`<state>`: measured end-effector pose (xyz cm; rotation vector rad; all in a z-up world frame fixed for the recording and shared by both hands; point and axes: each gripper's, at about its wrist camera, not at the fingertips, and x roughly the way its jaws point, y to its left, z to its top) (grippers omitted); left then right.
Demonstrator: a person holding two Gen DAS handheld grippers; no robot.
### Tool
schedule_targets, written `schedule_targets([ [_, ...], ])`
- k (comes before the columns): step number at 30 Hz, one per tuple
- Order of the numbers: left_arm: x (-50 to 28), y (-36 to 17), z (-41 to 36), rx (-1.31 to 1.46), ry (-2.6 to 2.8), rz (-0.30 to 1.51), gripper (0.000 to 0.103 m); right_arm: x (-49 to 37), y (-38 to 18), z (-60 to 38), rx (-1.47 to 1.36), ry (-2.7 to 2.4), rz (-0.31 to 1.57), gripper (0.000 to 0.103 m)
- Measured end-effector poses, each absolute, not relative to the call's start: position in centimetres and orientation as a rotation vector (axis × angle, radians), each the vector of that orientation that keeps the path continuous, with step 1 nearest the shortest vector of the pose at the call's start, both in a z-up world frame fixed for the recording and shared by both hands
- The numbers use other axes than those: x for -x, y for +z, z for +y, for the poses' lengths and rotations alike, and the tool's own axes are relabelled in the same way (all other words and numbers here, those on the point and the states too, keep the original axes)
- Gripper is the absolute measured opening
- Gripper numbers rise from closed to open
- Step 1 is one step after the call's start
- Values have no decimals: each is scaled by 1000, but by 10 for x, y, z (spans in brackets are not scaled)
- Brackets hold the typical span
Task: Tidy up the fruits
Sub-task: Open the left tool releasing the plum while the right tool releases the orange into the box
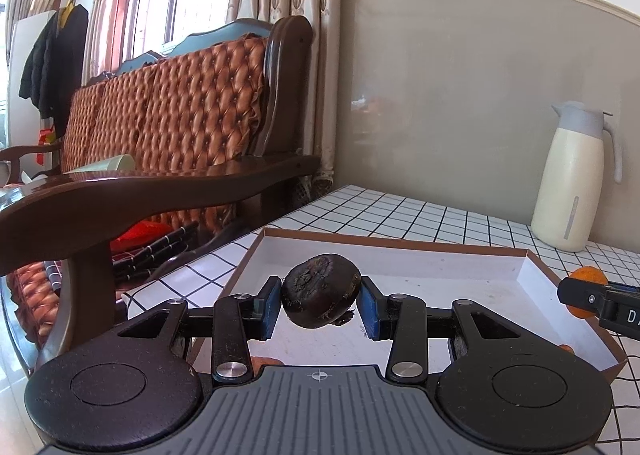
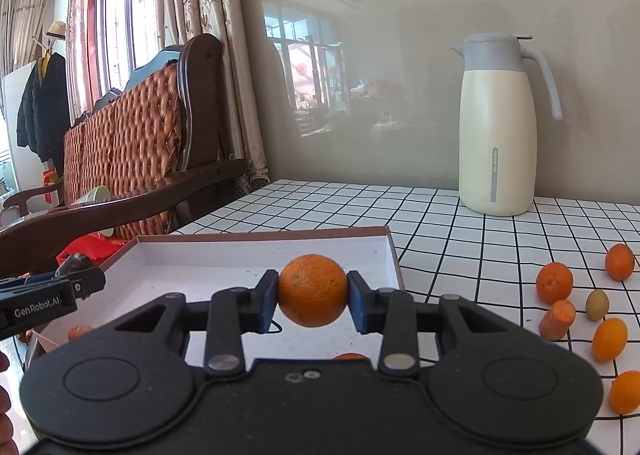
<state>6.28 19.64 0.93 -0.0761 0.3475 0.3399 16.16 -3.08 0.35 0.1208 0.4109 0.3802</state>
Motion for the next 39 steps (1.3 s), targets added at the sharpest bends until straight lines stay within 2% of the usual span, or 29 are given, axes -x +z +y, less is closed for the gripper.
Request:
schedule_targets([
  [20,-93,-1,213,91,366,417,42,-194,-9,-16,-97,328,506,30],
  [21,-96,-1,213,90,364,421,43,-194,-10,-16,-93,318,506,32],
  [22,-96,0,213,95,373,420,63,-193,-8,-16,-93,298,495,53],
  [23,-96,2,213,98,392,412,84,-190,-4,-17,-103,291,471,80],
  [24,-92,5,212,98,432,380,102,-184,1,-19,-115,276,421,90],
  [25,-86,11,210,93,449,331,103,-177,7,-22,-115,240,359,98],
  [29,-76,25,200,25,488,254,103,-165,22,-36,-158,208,244,97],
  [39,-59,35,181,-81,475,218,103,-157,25,-46,-162,269,240,97],
])
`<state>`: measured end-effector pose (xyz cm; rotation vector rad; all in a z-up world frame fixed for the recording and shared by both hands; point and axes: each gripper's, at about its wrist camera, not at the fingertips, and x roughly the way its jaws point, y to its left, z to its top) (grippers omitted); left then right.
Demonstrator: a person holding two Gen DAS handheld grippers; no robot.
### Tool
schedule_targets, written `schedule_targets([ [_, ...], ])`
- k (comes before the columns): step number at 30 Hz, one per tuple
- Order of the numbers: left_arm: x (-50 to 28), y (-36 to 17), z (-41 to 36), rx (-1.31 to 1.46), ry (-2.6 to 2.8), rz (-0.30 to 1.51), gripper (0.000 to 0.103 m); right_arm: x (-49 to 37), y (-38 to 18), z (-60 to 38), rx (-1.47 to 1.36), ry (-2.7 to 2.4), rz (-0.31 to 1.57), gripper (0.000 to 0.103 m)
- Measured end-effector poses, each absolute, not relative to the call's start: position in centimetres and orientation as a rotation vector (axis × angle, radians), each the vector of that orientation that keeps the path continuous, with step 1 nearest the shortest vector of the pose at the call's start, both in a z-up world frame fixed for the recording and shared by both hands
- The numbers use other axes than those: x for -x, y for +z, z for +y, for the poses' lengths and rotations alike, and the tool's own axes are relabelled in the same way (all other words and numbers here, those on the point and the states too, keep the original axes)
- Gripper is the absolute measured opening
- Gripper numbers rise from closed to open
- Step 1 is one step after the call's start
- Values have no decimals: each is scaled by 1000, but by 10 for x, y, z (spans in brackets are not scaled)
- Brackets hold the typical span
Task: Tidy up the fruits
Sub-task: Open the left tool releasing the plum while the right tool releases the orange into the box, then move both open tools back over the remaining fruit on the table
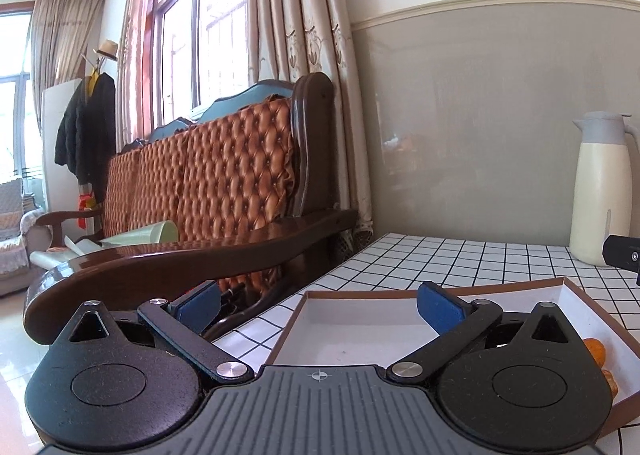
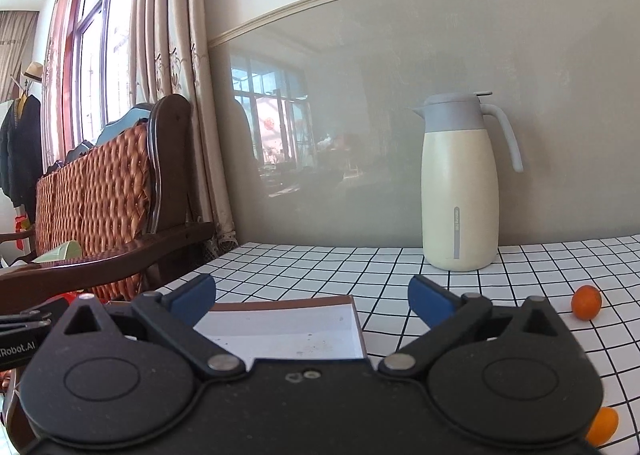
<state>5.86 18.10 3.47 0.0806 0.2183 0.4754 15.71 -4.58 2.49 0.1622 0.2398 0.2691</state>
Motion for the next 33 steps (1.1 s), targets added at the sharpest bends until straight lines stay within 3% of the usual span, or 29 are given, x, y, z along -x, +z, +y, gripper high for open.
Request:
schedule_targets([
  [5,-52,38,172,-112,461,218,103,-146,28,-59,-197,281,182,97],
  [33,-35,25,52,-41,114,281,103,-99,12,-176,-147,124,320,97],
])
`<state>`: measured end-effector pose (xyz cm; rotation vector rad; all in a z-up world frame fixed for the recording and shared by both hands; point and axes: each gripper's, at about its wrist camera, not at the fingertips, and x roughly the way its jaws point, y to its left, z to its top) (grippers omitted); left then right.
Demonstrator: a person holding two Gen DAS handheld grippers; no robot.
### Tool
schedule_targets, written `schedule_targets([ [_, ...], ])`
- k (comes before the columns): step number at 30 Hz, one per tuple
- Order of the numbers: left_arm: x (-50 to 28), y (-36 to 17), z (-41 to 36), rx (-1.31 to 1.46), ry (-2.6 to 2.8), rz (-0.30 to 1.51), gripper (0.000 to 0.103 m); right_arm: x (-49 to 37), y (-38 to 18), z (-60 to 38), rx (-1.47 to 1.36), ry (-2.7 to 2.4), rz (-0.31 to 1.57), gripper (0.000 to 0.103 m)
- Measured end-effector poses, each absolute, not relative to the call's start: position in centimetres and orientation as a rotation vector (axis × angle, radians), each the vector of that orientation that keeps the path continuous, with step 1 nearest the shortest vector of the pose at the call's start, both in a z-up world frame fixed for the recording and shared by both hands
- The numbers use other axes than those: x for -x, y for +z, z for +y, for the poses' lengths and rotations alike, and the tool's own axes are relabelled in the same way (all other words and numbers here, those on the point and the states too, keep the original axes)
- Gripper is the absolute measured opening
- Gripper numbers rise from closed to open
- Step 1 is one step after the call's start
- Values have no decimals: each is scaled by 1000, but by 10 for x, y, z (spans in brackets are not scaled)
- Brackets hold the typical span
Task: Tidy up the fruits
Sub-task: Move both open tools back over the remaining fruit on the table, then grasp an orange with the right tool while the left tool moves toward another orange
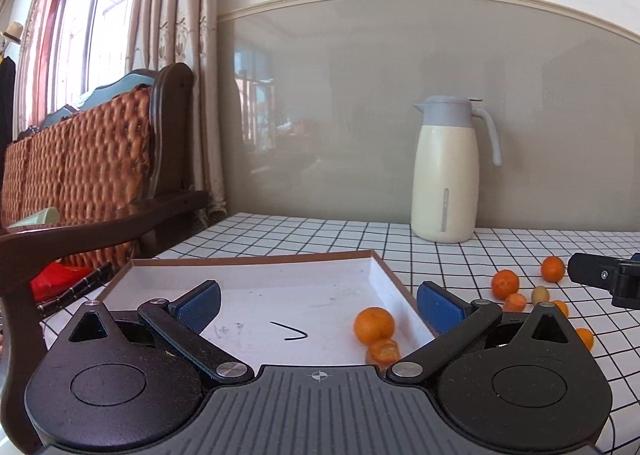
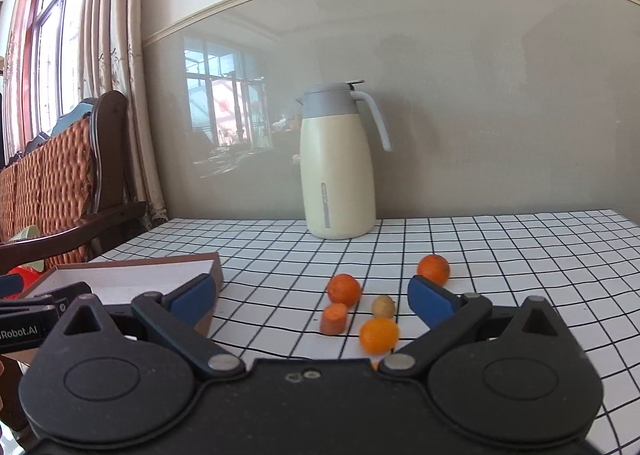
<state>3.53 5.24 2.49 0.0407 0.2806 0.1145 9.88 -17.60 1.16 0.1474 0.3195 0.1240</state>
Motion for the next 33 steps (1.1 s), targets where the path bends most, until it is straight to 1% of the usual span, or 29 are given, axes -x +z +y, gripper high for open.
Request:
schedule_targets([
  [3,-39,23,39,-44,89,283,103,-95,5,-187,-127,82,338,95],
  [7,-44,22,23,-47,56,288,103,-94,-6,-198,-107,39,380,85],
  [10,-47,20,12,-57,35,288,103,-96,-14,-206,-111,24,411,82],
  [11,-49,20,9,-60,29,289,103,-97,-17,-207,-107,19,426,78],
  [13,-52,19,3,-67,16,291,103,-101,-23,-208,-99,18,456,76],
  [16,-56,18,-5,-76,2,296,103,-107,-32,-209,-99,23,496,66],
  [18,-58,17,-9,-80,-4,299,103,-111,-36,-209,-110,29,519,63],
  [19,-59,17,-10,-81,-6,301,103,-113,-36,-208,-115,34,523,59],
  [22,-61,16,-12,-82,-13,304,103,-120,-39,-204,-114,40,541,58],
  [23,-61,16,-13,-84,-13,305,103,-122,-40,-204,-121,44,547,54],
  [26,-62,15,-12,-91,-12,310,103,-129,-43,-201,-124,49,564,48],
  [30,-64,15,-10,-79,-11,314,103,-133,-44,-198,-125,52,571,44],
  [32,-66,15,-12,-75,-19,318,103,-134,-45,-196,-114,54,577,34],
  [33,-67,14,-13,-76,-26,321,103,-135,-46,-195,-110,56,583,34],
])
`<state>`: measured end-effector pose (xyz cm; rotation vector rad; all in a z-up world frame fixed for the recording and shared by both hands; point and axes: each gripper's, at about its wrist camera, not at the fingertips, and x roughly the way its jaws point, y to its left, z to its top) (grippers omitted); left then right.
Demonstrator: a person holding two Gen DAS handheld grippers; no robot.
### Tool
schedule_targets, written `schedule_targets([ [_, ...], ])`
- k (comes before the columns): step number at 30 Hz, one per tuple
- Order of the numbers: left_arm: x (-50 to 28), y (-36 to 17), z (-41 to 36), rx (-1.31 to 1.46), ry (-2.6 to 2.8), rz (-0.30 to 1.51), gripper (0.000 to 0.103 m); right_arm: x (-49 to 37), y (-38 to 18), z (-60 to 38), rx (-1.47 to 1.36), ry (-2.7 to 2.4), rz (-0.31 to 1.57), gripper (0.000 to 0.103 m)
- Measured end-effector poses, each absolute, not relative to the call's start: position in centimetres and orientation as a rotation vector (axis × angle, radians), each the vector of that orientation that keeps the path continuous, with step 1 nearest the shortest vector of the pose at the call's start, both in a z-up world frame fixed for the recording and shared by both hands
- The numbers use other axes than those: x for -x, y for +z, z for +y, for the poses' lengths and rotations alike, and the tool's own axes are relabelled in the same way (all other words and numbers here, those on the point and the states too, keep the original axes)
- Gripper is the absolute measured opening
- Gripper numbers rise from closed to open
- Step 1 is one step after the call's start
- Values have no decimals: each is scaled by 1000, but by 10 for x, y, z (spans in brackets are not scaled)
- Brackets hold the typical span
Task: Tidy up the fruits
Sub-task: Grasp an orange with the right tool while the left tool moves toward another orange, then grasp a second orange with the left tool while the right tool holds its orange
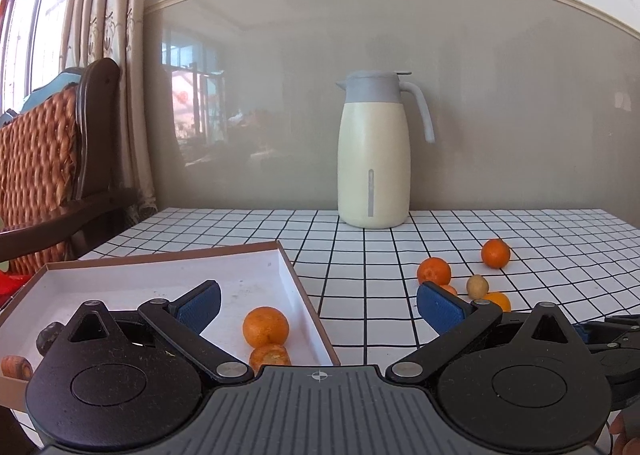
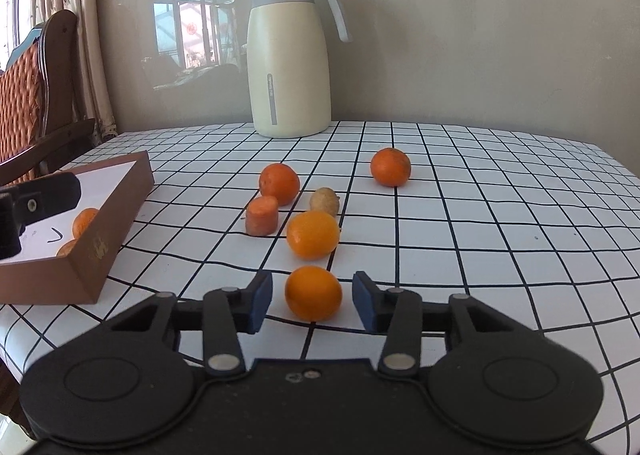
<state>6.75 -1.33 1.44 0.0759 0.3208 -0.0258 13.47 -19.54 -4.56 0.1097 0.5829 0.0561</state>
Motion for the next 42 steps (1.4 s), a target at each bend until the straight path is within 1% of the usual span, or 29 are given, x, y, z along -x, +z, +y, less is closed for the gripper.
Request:
schedule_targets([
  [12,-105,7,-56,-91,-151,427,103,-133,-48,-203,-121,51,587,35],
  [13,-107,5,-59,-94,-150,433,101,-133,-48,-203,-123,53,586,34],
  [15,-111,0,-62,-104,-136,450,92,-133,-48,-205,-129,56,584,33],
  [18,-116,-7,-63,-93,-113,473,92,-133,-47,-207,-136,55,579,33],
  [20,-116,-11,-68,-126,-105,471,89,-133,-47,-208,-144,56,579,32],
  [22,-116,-15,-72,-156,-104,475,81,-135,-47,-208,-154,60,582,30],
  [23,-117,-16,-72,-159,-104,481,79,-136,-47,-207,-154,61,587,27],
  [25,-120,-19,-72,-167,-102,501,70,-137,-49,-205,-145,66,597,25],
  [26,-121,-20,-71,-167,-105,510,67,-137,-50,-205,-143,69,599,24],
  [28,-124,-22,-71,-165,-114,529,48,-137,-49,-203,-134,69,595,22],
  [29,-126,-24,-71,-166,-118,536,46,-137,-49,-204,-140,70,596,22],
  [31,-127,-25,-72,-160,-132,543,44,-136,-49,-206,-139,60,594,22],
  [42,-127,-32,-114,-155,-239,524,45,-131,-50,-244,-167,-42,585,22],
])
